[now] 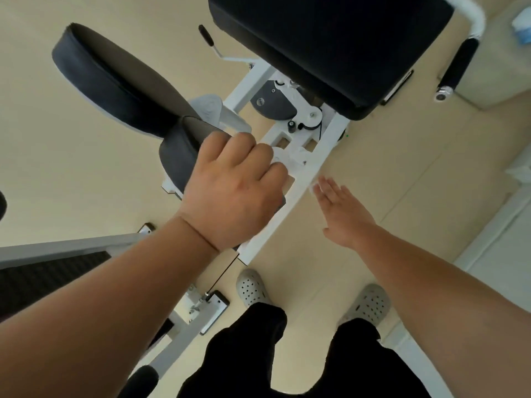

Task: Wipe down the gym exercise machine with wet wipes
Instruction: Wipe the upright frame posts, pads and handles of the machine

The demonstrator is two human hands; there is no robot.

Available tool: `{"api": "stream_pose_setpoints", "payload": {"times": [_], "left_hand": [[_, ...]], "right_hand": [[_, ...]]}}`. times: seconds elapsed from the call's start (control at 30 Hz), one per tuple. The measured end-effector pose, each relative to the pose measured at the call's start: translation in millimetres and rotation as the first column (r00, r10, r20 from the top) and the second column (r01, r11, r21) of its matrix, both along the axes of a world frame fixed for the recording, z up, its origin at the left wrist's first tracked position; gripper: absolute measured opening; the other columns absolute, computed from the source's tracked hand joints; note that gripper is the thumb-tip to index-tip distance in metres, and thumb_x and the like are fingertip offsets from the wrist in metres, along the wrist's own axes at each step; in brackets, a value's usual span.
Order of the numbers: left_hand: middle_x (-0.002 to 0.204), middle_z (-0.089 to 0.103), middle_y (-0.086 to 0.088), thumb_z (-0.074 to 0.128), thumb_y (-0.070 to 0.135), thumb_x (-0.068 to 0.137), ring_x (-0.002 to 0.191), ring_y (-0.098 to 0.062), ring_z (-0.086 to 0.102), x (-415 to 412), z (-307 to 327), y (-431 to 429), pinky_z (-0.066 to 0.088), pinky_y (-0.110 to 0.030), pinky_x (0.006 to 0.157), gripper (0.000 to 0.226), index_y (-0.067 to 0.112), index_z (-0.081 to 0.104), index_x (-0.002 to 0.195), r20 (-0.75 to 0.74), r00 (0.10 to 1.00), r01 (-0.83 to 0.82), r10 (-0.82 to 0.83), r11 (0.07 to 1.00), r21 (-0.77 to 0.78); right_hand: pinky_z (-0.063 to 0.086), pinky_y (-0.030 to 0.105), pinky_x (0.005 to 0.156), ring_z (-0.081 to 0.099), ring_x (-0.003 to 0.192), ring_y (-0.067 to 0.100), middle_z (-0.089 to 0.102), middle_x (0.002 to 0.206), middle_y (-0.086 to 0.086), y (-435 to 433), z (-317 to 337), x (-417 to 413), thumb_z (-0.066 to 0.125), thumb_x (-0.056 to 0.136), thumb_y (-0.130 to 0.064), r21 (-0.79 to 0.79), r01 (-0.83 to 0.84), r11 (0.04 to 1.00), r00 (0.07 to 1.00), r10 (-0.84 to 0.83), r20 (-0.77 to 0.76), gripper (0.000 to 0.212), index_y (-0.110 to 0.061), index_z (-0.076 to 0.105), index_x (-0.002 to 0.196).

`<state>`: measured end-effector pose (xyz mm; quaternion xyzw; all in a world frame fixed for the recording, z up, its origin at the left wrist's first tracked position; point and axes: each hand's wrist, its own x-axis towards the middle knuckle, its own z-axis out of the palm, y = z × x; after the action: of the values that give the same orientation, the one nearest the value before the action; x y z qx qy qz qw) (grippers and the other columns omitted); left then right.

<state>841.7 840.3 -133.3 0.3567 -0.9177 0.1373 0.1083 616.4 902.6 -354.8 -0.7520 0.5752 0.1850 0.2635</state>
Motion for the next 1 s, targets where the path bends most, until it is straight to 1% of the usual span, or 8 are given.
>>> {"api": "stream_pose_setpoints", "payload": {"times": [0.2,0.27,0.33,0.43,0.53,0.67,0.83,1.0], "left_hand": [[0.073,0.051,-0.004,0.06,0.015,0.083,0.07,-0.026,0.048,-56,-90,92,0.033,-0.038,0.065,0.008,0.015,0.056,0.076,0.038,0.968,0.226,-0.249,0.925,0.305],[0.077,0.053,-0.002,0.063,0.023,0.08,0.074,-0.026,0.049,-68,-140,104,0.035,-0.037,0.068,0.008,0.016,0.06,0.08,0.193,0.956,0.108,-0.221,0.876,0.47],[0.099,0.058,-0.003,0.057,0.032,0.09,0.094,-0.026,0.052,-77,-187,107,0.039,-0.038,0.081,0.021,0.018,0.063,0.104,0.393,0.908,-0.127,-0.147,0.797,0.591],[0.126,0.051,-0.004,0.047,0.037,0.098,0.117,-0.026,0.046,-80,-254,102,0.037,-0.041,0.101,0.037,0.02,0.051,0.13,0.541,0.84,-0.385,-0.032,0.668,0.637],[0.127,0.048,-0.002,0.051,0.035,0.095,0.117,-0.025,0.048,-71,-309,92,0.042,-0.041,0.101,0.042,0.021,0.048,0.134,0.608,0.791,-0.518,0.064,0.598,0.612],[0.142,0.045,0.0,0.054,0.039,0.094,0.13,-0.025,0.046,-52,-354,72,0.043,-0.043,0.11,0.058,0.022,0.039,0.147,0.62,0.776,-0.559,0.113,0.577,0.595],[0.169,0.007,0.009,0.052,0.042,0.099,0.151,-0.021,0.029,-25,-392,50,0.029,-0.04,0.122,0.078,0.027,0.01,0.162,0.536,0.839,-0.509,0.094,0.484,0.712],[0.158,0.036,0.015,0.058,0.021,0.096,0.133,-0.007,0.048,5,-422,37,0.036,-0.024,0.114,0.057,0.026,0.045,0.152,0.296,0.932,-0.364,0.211,0.534,0.763]], "right_hand": [[-0.008,0.038,0.128,-0.019,0.157,0.022,-0.029,0.168,0.006,32,-33,-37,0.061,0.096,-0.032,-0.028,0.132,0.991,0.989,-0.13,0.067,0.104,-0.014,-0.018,0.162],[-0.009,0.037,0.128,-0.019,0.157,0.021,-0.028,0.168,0.006,34,-55,-46,0.06,0.097,-0.034,-0.058,0.151,0.987,0.985,-0.146,0.092,0.103,-0.015,-0.017,0.162],[-0.009,0.037,0.127,-0.019,0.157,0.02,-0.026,0.169,0.005,32,-81,-52,0.057,0.099,-0.034,-0.079,0.166,0.983,0.979,-0.155,0.136,0.098,-0.015,-0.016,0.162],[-0.008,0.037,0.128,-0.018,0.157,0.019,-0.023,0.17,0.005,30,-122,-53,0.05,0.103,-0.037,-0.125,0.169,0.978,0.967,-0.14,0.214,0.089,-0.016,-0.013,0.163],[-0.008,0.038,0.128,-0.018,0.157,0.018,-0.024,0.17,0.004,26,-163,-47,0.046,0.106,-0.041,-0.16,0.12,0.98,0.964,-0.076,0.256,0.085,-0.015,-0.011,0.163],[-0.008,0.039,0.128,-0.02,0.156,0.017,-0.028,0.168,0.003,12,-206,-38,0.042,0.107,-0.046,-0.235,0.04,0.971,0.957,0.03,0.29,0.083,-0.016,-0.01,0.163],[-0.012,0.04,0.127,-0.021,0.156,0.018,-0.025,0.169,0.004,-40,-230,-36,0.033,0.107,-0.054,-0.379,-0.042,0.924,0.96,0.142,0.241,0.08,-0.016,-0.009,0.163],[-0.012,0.05,0.127,-0.018,0.158,0.024,-0.014,0.172,0.01,-70,-262,-27,0.02,0.098,-0.076,-0.475,-0.137,0.869,0.981,0.184,0.054,0.095,-0.012,-0.002,0.165]]}}
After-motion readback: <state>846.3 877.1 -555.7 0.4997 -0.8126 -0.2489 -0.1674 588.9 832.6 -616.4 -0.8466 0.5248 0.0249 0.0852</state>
